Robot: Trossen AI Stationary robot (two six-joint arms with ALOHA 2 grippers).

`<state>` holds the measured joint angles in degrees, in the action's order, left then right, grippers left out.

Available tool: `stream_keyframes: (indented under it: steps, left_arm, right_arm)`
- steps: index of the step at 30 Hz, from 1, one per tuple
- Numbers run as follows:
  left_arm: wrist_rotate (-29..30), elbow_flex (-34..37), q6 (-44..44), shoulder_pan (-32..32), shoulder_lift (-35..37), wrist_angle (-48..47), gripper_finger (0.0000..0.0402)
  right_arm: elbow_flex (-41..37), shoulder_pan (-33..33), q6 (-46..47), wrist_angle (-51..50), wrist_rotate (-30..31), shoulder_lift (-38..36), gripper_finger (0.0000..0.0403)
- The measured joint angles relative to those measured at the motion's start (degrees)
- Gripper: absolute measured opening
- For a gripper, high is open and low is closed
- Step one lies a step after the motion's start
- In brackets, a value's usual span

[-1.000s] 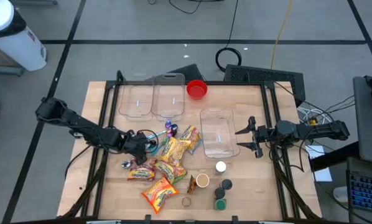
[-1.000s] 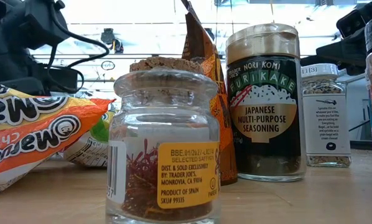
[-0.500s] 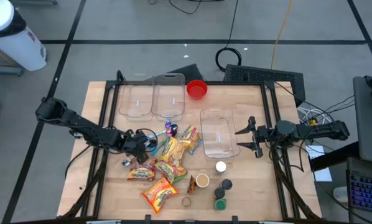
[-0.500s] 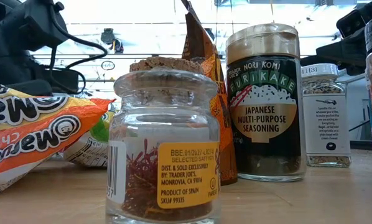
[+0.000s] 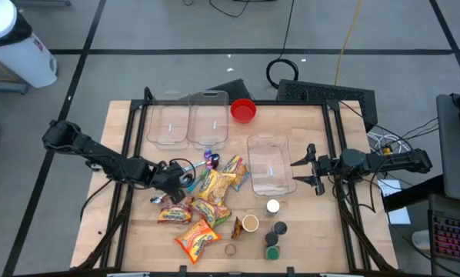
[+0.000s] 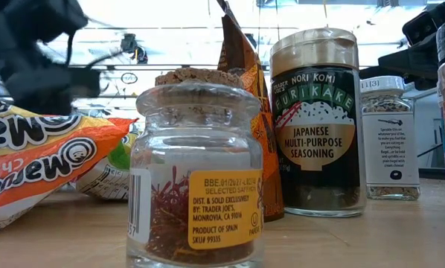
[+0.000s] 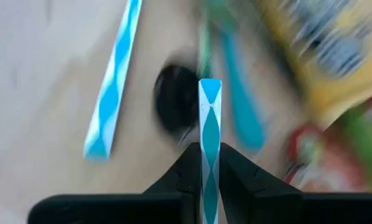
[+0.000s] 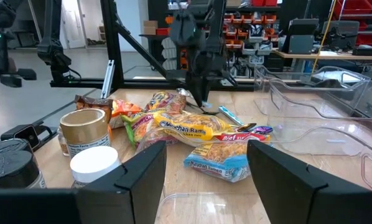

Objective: Pick & Place Food Item
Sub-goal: Put the bottom blue patterned spoon into the top left transparent bin

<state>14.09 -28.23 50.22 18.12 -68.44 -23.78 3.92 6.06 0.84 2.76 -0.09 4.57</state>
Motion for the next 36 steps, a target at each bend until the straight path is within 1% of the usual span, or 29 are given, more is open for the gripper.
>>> stream_keyframes:
  steps: [7,14,17,19,21,23,27,29,33,36]
  left_arm:
    - [2.7,-4.2,-4.8,0.0,1.8,-0.3,0.0032]
    - [7.1,-7.1,-8.0,-0.1,1.8,-0.6,0.0032]
    - [10.7,-9.8,-5.1,-1.5,2.2,-1.5,0.0032]
    - [12.9,-12.5,-1.0,-3.1,4.4,-6.0,0.0032]
    - [16.8,-15.3,0.3,-4.8,6.5,-9.3,0.0033]
    - [22.9,-17.2,-0.9,-5.9,8.4,-10.8,0.0035]
    - [34.6,-19.4,-7.9,-8.7,14.5,-9.1,0.0032]
    - [39.3,-19.4,-10.7,-10.8,17.3,-9.0,0.0032]
    - [45.7,-18.9,-13.3,-16.1,21.3,-9.1,0.0032]
    - [48.5,-18.4,-14.0,-20.9,22.1,-9.0,0.0041]
  right_arm:
    - [0.0,0.0,0.0,0.0,0.0,0.0,0.0218]
    - [0.0,0.0,0.0,0.0,0.0,0.0,0.0216]
    - [0.0,0.0,0.0,0.0,0.0,0.0,0.0215]
    - [0.0,0.0,0.0,0.0,0.0,0.0,0.0217]
    - [0.0,0.0,0.0,0.0,0.0,0.0,0.0219]
    - [0.0,0.0,0.0,0.0,0.0,0.0,0.0219]
    - [0.0,0.0,0.0,0.0,0.0,0.0,0.0216]
    - [0.0,0.0,0.0,0.0,0.0,0.0,0.0215]
    - [0.0,0.0,0.0,0.0,0.0,0.0,0.0218]
    - [0.0,0.0,0.0,0.0,0.0,0.0,0.0219]
